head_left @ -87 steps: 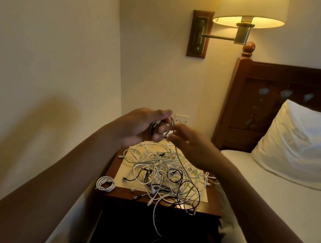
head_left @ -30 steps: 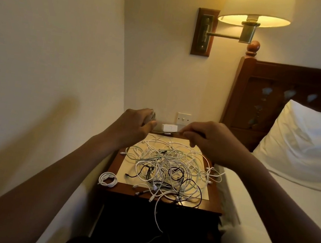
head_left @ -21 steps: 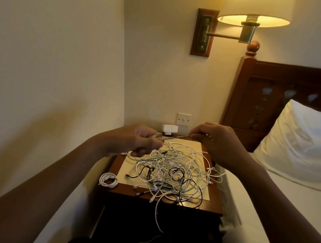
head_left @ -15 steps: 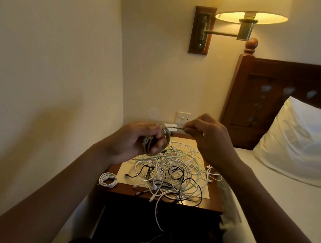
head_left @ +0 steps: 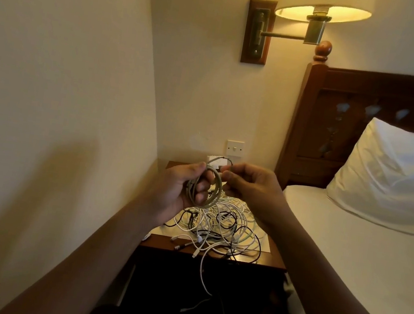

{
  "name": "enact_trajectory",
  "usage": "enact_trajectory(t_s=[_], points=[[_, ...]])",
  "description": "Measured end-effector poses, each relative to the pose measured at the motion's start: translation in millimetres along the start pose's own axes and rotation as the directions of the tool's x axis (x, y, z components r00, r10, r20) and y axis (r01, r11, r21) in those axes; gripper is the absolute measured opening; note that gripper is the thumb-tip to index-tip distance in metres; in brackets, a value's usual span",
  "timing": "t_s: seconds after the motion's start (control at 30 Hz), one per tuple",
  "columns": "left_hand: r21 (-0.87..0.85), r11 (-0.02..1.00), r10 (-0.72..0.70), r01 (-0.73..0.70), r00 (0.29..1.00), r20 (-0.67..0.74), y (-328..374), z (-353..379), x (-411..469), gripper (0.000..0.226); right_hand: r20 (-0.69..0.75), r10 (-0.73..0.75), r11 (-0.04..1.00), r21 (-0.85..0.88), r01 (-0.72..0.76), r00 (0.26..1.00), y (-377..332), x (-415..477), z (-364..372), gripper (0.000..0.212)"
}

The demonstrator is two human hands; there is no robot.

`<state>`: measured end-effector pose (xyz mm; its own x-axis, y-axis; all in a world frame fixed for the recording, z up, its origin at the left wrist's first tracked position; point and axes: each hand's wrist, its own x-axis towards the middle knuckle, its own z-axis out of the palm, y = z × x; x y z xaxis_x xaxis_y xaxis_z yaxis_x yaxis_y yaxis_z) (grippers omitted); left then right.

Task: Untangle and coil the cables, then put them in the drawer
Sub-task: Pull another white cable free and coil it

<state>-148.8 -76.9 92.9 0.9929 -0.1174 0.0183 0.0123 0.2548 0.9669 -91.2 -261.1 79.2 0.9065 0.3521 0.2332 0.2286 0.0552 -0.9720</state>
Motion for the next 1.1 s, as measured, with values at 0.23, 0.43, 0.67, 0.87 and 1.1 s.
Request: enact_trajectory(t_s=[0.23, 0.43, 0.67, 0.87, 1.1], points=[[0.452, 0.89, 0.197, -0.062, 0.946, -0.258, -15, 4, 7, 0.035, 0.045, 0.203, 0.955, 0.213, -0.208, 0.978, 10, 3, 11, 0.024], [0.477, 0.874, 0.248, -0.096, 0.931, -0.268, -17, 5, 7, 0.033, 0.137, 0.263, 0.931, 0.226, -0.288, 0.955, 15, -2, 17, 0.021], [0.508, 0.855, 0.266, -0.106, 0.93, -0.253, -22, 4, 10, 0.028, 0.191, 0.344, 0.935, 0.017, -0.353, 0.919, 10, -2, 26, 0.025], [0.678, 0.725, 0.373, -0.12, 0.896, -0.241, -23, 0, 11, 0.022, 0.103, 0.27, 0.894, -0.396, -0.209, 0.957, 14, 0, 31, 0.014], [0.67, 0.738, 0.359, -0.082, 0.888, -0.287, -17, -35, 16, 0.022, 0.174, 0.099, 0.739, -0.672, 0.044, 0.98, 0, -10, 20, 0.027]])
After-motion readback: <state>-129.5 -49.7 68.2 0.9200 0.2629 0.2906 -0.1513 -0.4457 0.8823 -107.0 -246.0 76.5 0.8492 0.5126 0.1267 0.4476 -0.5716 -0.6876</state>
